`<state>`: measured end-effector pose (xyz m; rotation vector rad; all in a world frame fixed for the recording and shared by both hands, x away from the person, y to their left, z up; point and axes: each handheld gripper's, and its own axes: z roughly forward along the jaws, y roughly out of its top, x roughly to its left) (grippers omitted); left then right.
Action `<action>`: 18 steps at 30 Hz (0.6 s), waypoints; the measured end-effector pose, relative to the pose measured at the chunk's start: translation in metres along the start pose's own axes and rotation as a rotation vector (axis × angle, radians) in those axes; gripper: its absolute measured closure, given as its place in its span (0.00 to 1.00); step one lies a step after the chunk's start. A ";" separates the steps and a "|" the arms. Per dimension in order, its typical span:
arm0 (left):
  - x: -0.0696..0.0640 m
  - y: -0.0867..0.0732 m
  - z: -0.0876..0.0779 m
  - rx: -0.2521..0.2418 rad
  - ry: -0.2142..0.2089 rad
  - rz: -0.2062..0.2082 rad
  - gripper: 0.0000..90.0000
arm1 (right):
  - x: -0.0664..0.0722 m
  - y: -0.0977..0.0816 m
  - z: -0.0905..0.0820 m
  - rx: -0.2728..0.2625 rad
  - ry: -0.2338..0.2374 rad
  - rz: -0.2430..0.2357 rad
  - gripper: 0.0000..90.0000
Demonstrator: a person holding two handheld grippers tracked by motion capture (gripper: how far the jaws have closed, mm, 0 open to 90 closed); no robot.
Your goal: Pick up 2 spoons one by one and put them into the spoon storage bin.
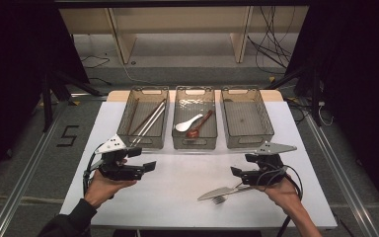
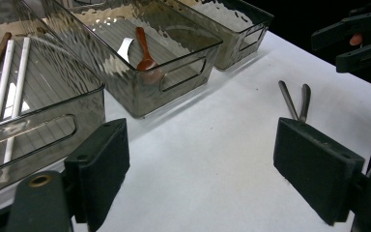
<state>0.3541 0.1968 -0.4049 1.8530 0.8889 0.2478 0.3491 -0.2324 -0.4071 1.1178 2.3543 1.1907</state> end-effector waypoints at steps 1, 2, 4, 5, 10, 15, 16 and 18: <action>0.000 -0.001 -0.001 -0.003 -0.002 -0.003 0.22 | 0.000 0.000 0.000 0.002 0.001 -0.001 0.32; 0.000 -0.002 -0.002 0.000 0.002 0.001 0.21 | -0.001 0.000 0.000 0.006 0.002 -0.001 0.32; 0.000 -0.003 -0.003 -0.003 0.007 0.000 0.21 | -0.001 0.000 0.001 0.013 0.004 -0.004 0.32; 0.000 -0.004 -0.004 -0.004 0.006 0.000 0.21 | -0.001 -0.001 0.002 0.019 0.005 -0.010 0.32; -0.001 -0.006 -0.008 -0.019 0.011 0.002 0.20 | -0.001 -0.002 0.004 0.047 0.014 -0.022 0.32; 0.000 -0.007 -0.011 -0.025 0.014 0.004 0.19 | -0.003 -0.003 0.007 0.082 0.021 -0.037 0.32; 0.000 -0.008 -0.011 -0.029 0.016 0.003 0.19 | -0.004 -0.004 0.008 0.090 0.023 -0.041 0.32; 0.000 -0.008 -0.011 -0.032 0.019 0.003 0.19 | -0.004 -0.005 0.009 0.105 0.026 -0.046 0.32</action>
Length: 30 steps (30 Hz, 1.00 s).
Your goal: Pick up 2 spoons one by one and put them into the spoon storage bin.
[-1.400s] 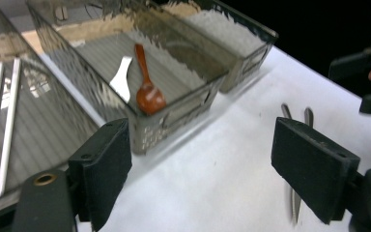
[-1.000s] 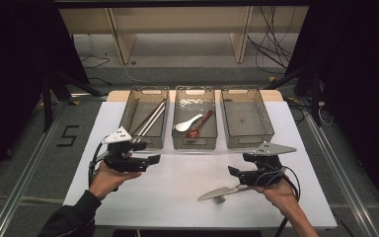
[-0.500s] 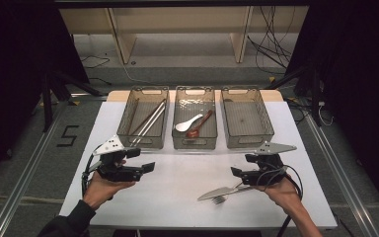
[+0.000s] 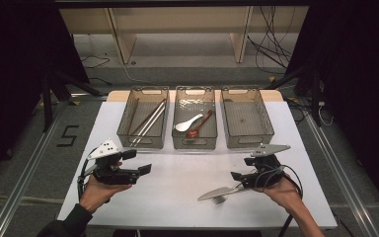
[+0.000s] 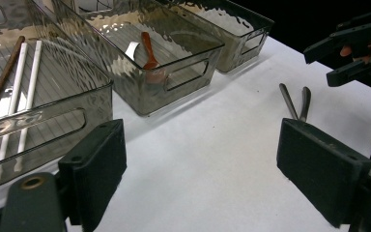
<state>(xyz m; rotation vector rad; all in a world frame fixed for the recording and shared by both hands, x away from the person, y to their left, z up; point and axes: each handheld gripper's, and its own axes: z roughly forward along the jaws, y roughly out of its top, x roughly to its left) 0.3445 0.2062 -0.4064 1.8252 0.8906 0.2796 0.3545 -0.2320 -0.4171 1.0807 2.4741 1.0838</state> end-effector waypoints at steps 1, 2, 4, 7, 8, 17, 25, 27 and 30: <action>0.000 0.000 0.000 -0.003 0.001 0.001 0.19 | 0.000 0.000 0.001 0.007 0.004 -0.003 0.32; 0.000 0.000 0.000 -0.004 0.001 0.002 0.19 | -0.001 -0.001 0.002 0.017 0.006 -0.005 0.32; -0.001 0.001 0.000 -0.008 0.000 0.006 0.19 | -0.002 -0.002 0.003 0.030 0.008 -0.013 0.32; -0.002 0.001 0.001 -0.003 0.000 0.015 0.18 | -0.002 -0.003 0.005 0.052 0.016 -0.025 0.32; -0.002 0.000 0.002 -0.001 0.001 0.016 0.19 | -0.002 -0.004 0.006 0.061 0.017 -0.027 0.32; -0.002 -0.001 0.003 0.011 0.008 0.034 0.18 | 0.000 -0.006 0.013 0.149 0.033 -0.081 0.32; -0.003 -0.001 0.004 0.013 0.007 0.036 0.18 | 0.000 -0.008 0.018 0.217 0.031 -0.121 0.32; -0.003 -0.001 0.003 0.015 0.005 0.041 0.18 | -0.001 -0.008 0.019 0.226 0.030 -0.128 0.32; -0.003 -0.001 0.003 0.016 0.004 0.045 0.18 | 0.000 -0.008 0.020 0.247 0.027 -0.139 0.32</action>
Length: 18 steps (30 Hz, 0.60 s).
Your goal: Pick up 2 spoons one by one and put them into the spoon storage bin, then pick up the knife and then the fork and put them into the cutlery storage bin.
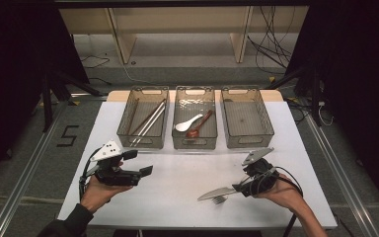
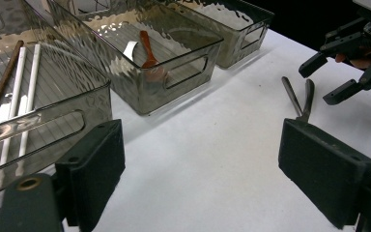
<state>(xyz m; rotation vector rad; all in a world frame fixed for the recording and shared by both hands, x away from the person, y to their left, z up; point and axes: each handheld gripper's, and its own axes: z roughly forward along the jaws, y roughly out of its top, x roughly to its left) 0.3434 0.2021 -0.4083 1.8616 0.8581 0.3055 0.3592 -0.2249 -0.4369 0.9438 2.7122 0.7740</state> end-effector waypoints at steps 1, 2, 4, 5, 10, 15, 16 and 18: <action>0.000 0.000 0.000 -0.001 -0.001 0.001 0.18 | 0.000 0.000 0.001 0.003 0.001 -0.010 0.32; 0.000 0.000 0.000 -0.001 -0.001 0.001 0.18 | 0.000 0.000 0.001 0.014 0.000 -0.012 0.32; 0.000 -0.001 0.000 -0.003 -0.001 0.001 0.18 | 0.000 0.001 0.002 0.027 -0.003 -0.027 0.32; 0.000 -0.001 0.000 -0.005 -0.001 -0.001 0.18 | 0.000 0.001 0.002 0.034 -0.003 -0.030 0.32; 0.000 -0.002 0.000 -0.002 -0.003 0.003 0.18 | -0.001 0.002 0.004 0.069 -0.007 -0.056 0.34; -0.001 -0.002 -0.001 -0.001 -0.002 0.007 0.18 | 0.002 0.003 0.008 0.116 0.004 -0.075 0.36; -0.001 -0.002 -0.001 -0.002 -0.001 0.007 0.18 | 0.002 0.003 0.008 0.119 0.004 -0.089 0.37; -0.001 -0.002 -0.001 -0.001 -0.001 0.007 0.18 | 0.003 0.003 0.010 0.130 0.006 -0.101 0.38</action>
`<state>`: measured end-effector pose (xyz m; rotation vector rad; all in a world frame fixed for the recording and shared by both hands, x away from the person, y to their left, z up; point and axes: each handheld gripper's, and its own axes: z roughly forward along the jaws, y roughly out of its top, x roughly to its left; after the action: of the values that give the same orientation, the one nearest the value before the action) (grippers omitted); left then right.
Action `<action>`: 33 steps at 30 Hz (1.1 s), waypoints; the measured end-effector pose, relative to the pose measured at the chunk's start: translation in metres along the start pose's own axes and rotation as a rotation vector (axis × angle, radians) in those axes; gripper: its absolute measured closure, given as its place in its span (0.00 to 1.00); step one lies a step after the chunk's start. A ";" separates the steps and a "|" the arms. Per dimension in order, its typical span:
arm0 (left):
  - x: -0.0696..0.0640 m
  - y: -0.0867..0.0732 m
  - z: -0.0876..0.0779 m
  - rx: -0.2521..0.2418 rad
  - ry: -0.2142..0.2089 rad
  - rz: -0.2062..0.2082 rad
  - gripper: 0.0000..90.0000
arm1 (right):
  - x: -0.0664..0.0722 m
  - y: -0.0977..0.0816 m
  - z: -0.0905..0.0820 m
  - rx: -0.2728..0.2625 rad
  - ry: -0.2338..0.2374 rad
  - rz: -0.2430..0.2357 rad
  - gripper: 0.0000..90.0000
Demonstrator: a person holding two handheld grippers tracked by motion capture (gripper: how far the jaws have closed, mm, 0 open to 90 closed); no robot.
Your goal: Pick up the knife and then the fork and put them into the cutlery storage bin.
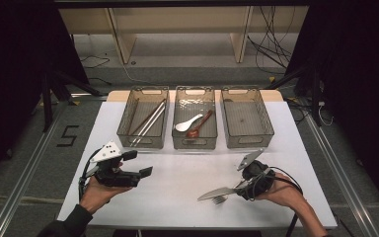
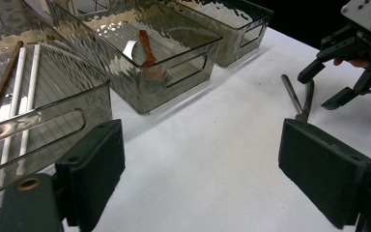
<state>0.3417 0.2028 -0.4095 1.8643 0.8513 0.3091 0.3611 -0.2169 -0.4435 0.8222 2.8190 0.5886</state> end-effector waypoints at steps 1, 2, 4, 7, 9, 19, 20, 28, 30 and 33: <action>0.000 0.000 0.000 0.001 0.001 0.000 0.18 | 0.001 0.000 0.000 0.009 -0.003 0.000 0.38; 0.000 0.000 0.000 0.001 0.000 -0.001 0.18 | 0.000 0.000 0.001 0.015 -0.003 -0.007 0.39; 0.000 0.000 0.000 0.000 0.000 0.000 0.18 | 0.001 0.000 0.003 0.030 -0.008 -0.013 0.40; 0.000 0.000 0.000 0.002 -0.001 0.002 0.18 | 0.001 0.000 0.005 0.047 -0.002 -0.024 0.44; 0.000 -0.001 0.000 0.004 -0.001 0.003 0.18 | 0.001 0.000 0.006 0.057 0.006 -0.028 0.47; 0.000 -0.001 0.001 0.005 0.000 0.004 0.18 | 0.004 0.002 0.012 0.110 0.009 -0.087 0.60; 0.000 -0.001 0.001 0.008 0.000 0.008 0.18 | 0.004 0.002 0.012 0.114 0.004 -0.083 0.61; 0.000 -0.002 0.001 0.012 -0.001 0.009 0.18 | 0.010 0.005 0.016 0.171 -0.022 -0.153 0.71; 0.000 -0.002 0.001 0.012 -0.001 0.009 0.18 | 0.012 0.005 0.015 0.179 -0.022 -0.157 0.72; 0.000 -0.002 0.002 0.014 -0.001 0.011 0.18 | 0.015 0.006 0.016 0.191 -0.023 -0.180 0.75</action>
<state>0.3415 0.2019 -0.4118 1.8825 0.8447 0.3098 0.3554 -0.1992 -0.4558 0.5894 2.9187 0.2855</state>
